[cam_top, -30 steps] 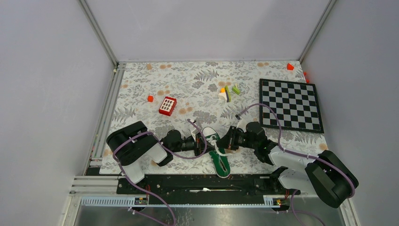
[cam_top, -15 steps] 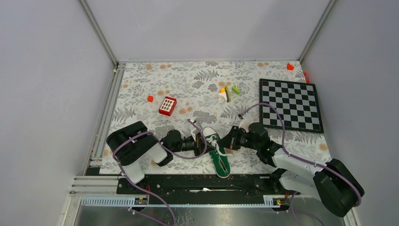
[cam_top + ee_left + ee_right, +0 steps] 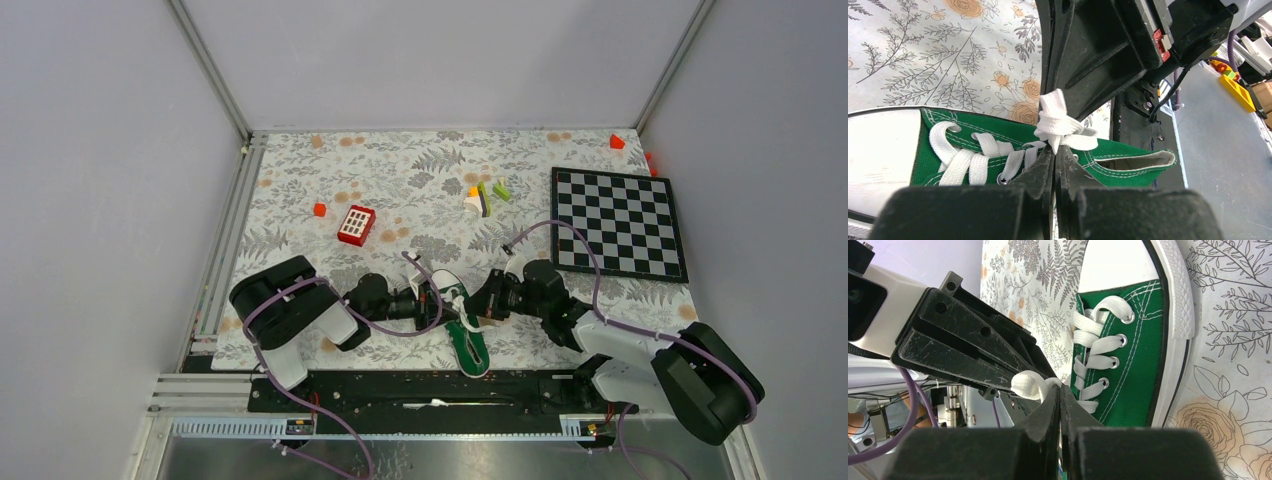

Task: Tie the shoes
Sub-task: Cross the shoelace with the shoelace.

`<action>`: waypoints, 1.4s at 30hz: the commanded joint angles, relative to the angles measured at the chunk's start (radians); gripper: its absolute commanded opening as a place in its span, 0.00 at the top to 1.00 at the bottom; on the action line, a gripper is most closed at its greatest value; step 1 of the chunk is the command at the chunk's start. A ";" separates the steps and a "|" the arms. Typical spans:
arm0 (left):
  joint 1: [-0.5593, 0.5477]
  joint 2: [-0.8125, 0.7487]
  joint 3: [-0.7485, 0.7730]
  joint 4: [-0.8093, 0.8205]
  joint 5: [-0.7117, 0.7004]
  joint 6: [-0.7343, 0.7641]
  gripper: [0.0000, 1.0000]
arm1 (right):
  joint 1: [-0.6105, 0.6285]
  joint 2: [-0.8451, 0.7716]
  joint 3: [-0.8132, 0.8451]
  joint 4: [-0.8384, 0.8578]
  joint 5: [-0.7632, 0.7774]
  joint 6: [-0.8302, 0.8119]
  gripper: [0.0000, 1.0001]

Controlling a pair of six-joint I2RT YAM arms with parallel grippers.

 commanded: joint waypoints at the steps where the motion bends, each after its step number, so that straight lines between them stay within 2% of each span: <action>1: -0.004 0.010 0.039 0.074 0.030 -0.002 1.00 | -0.001 0.027 -0.002 0.074 -0.029 0.006 1.00; 18: -0.003 0.014 0.034 0.069 -0.008 0.007 1.00 | 0.036 -0.005 -0.024 0.051 -0.012 0.005 1.00; 27: -0.004 -0.029 -0.017 0.049 -0.041 0.021 0.65 | 0.039 -0.009 -0.021 0.038 0.009 0.000 1.00; 32: -0.003 -0.074 -0.038 0.002 -0.059 0.036 0.53 | 0.040 0.004 -0.015 0.041 0.008 0.000 1.00; 33: -0.003 -0.084 -0.040 -0.005 -0.060 0.036 0.45 | 0.040 0.004 -0.015 0.043 0.007 0.000 1.00; 35: -0.003 -0.108 -0.045 -0.023 -0.067 0.040 0.37 | 0.042 0.010 -0.012 0.044 0.007 0.000 1.00; 38: -0.003 -0.152 -0.048 -0.078 -0.085 0.057 0.22 | 0.041 0.015 -0.006 0.044 0.007 -0.001 1.00; 42: -0.003 -0.237 -0.044 -0.210 -0.110 0.098 0.09 | 0.044 0.025 -0.002 0.051 0.006 0.000 1.00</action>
